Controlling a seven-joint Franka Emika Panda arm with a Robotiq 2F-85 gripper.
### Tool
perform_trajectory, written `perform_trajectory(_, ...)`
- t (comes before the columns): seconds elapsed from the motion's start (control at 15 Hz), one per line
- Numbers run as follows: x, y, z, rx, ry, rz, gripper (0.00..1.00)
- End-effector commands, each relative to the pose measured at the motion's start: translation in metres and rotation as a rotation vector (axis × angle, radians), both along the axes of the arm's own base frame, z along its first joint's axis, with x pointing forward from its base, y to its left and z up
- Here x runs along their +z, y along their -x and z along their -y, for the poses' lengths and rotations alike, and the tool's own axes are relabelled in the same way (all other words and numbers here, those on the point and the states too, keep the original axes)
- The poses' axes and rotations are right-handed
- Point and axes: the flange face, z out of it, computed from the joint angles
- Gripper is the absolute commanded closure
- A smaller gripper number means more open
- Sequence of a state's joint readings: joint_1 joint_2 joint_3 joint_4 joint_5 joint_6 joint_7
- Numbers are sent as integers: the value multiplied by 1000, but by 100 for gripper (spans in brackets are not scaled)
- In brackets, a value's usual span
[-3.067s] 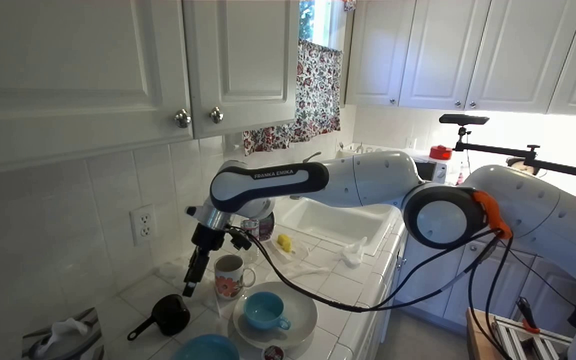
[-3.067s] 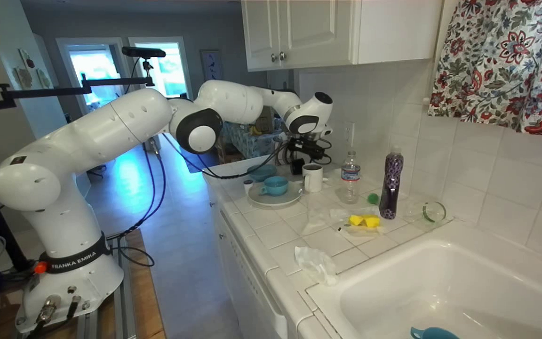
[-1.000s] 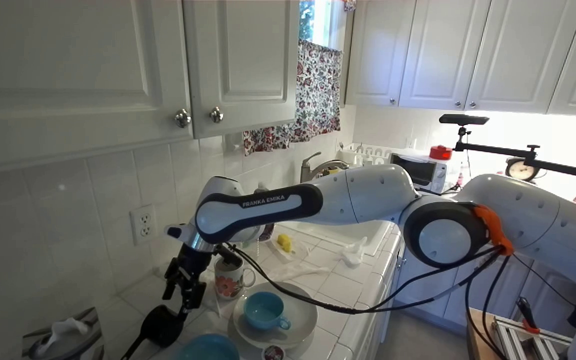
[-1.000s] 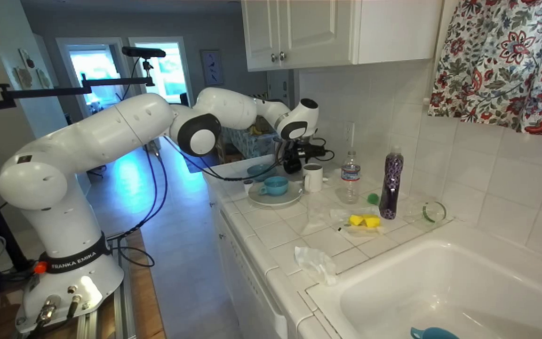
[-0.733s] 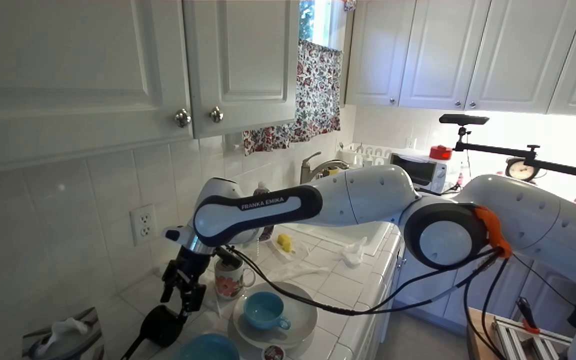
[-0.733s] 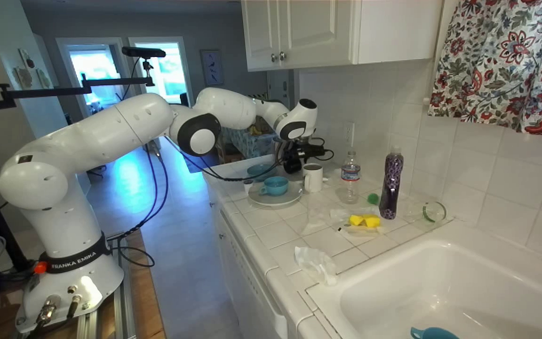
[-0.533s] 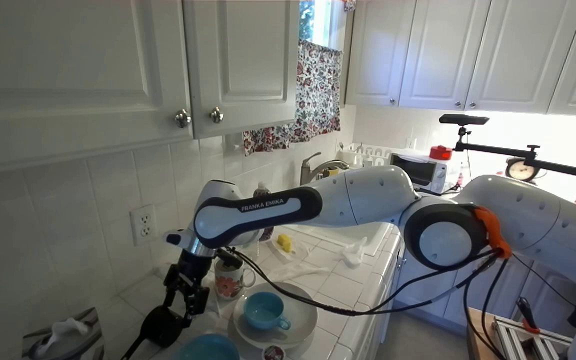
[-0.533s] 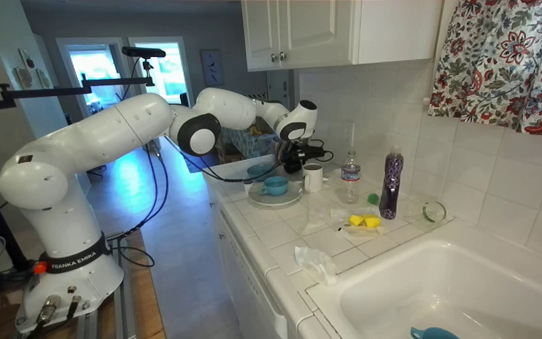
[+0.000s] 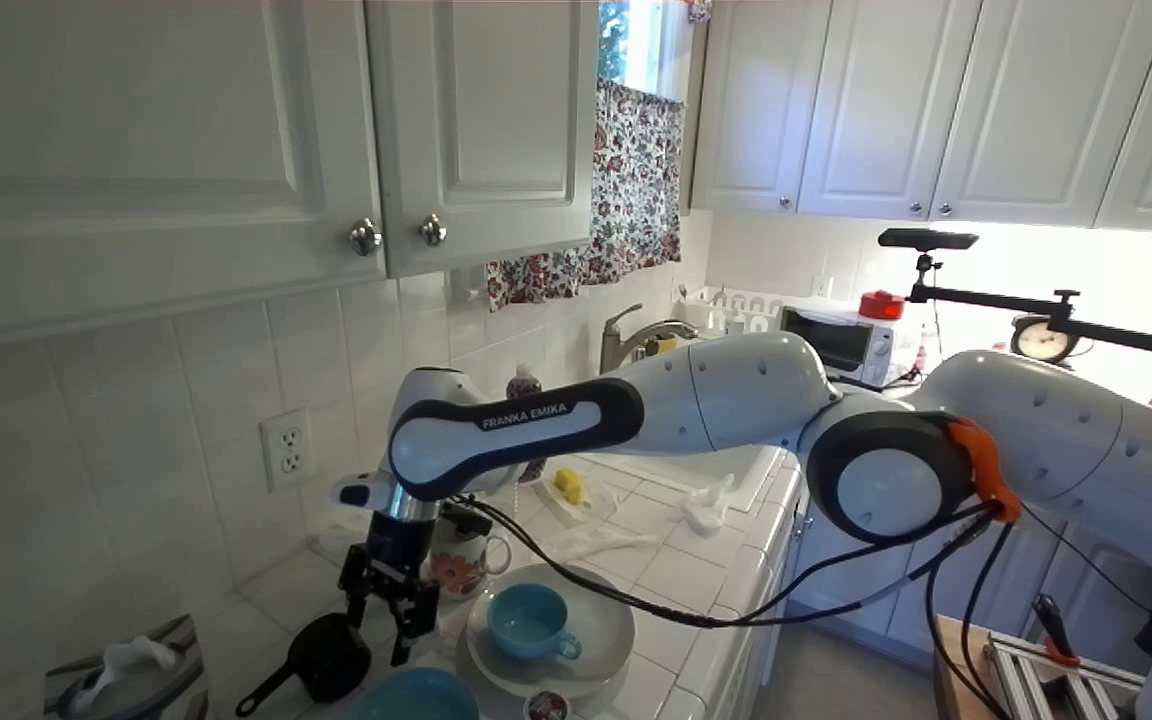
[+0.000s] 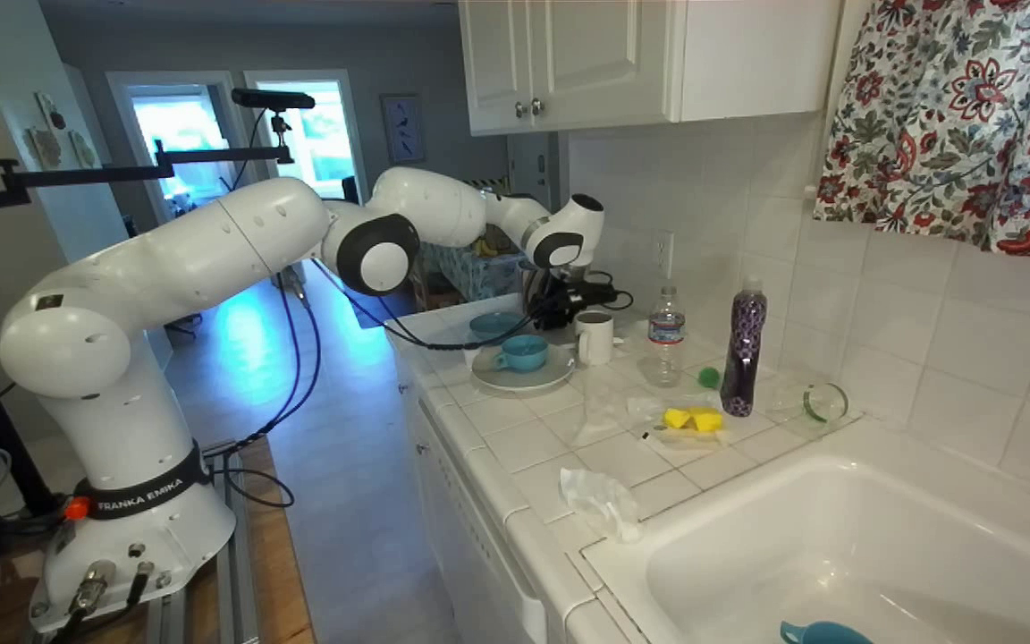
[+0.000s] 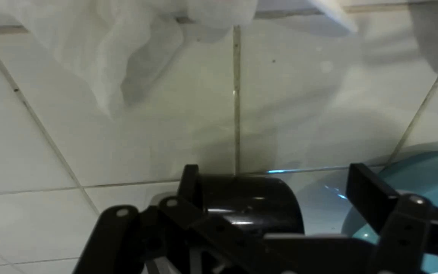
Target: Put the small black pot in an upright position
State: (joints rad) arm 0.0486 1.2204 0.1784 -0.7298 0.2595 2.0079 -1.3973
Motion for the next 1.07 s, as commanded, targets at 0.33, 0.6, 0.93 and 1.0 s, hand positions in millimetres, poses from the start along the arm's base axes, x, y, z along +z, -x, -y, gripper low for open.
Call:
perform_trajectory(0.33, 2, -3, 27, 5, 22, 16, 0)
perform_trajectory(0.6, 8, -5, 28, -17, -21, 24, 9)
perform_trajectory(0.93, 21, -13, 11, -79, -105, 94, 0)
perform_trajectory(1.0, 24, -14, 7, -104, -120, 103, 0)
